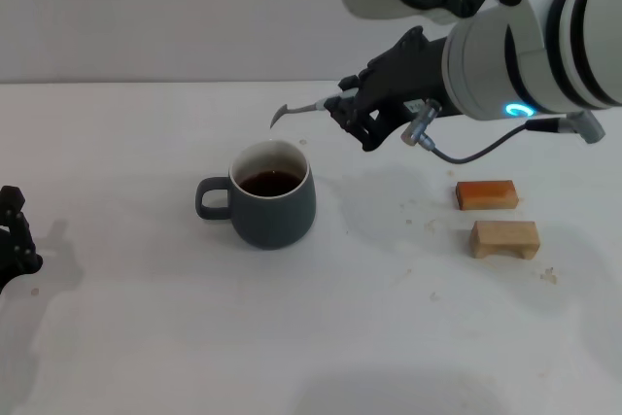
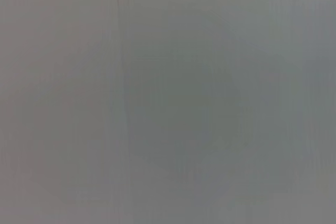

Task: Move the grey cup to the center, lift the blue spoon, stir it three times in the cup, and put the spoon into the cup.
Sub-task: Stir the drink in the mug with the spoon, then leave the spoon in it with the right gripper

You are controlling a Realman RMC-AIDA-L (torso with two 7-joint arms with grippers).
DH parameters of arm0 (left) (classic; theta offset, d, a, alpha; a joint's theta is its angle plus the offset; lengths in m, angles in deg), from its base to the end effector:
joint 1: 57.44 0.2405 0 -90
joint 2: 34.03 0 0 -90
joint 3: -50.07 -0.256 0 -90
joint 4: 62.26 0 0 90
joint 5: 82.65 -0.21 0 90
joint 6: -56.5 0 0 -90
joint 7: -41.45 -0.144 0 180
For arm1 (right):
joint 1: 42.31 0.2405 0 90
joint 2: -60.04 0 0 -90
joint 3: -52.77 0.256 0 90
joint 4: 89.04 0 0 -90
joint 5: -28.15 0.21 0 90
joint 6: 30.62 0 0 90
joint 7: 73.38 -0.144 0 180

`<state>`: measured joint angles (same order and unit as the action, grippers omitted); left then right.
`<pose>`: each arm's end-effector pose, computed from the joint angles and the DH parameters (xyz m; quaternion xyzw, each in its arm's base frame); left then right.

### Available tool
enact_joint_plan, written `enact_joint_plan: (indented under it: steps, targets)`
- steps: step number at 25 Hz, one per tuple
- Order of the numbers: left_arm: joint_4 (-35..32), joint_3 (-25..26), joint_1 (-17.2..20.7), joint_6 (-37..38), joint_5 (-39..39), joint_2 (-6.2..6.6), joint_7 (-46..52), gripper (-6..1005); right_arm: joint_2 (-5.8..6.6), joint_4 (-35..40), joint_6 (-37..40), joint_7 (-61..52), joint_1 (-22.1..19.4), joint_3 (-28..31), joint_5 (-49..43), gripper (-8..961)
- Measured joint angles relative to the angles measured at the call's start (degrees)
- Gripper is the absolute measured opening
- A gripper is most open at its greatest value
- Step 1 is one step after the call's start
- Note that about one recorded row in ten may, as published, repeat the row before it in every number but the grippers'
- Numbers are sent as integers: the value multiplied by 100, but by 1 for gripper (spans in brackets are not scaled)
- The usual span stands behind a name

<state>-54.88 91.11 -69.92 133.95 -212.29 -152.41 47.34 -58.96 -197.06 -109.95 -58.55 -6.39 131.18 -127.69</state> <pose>-0.3719 0.2466 -0.0065 -0.6950 -0.2150 -0.2640 0.6333 0.0278 0.3263 -0.0038 -0.9439 0.1183 -0.0464 0.3048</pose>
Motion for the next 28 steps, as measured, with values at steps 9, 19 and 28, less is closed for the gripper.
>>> enact_joint_plan:
  steps: [9,19,28]
  targets:
    - [0,0,17,11,0,0,0,-2,-10,249,11,-45,-89,-217,0,161]
    - [0,0,34,59,0,0,0,-2,-18,892,378,-44,-23,-450,64,161]
    - [0,0,44,71,0,0,0,-2,-18,1580,694,-1,177,-543,436,161]
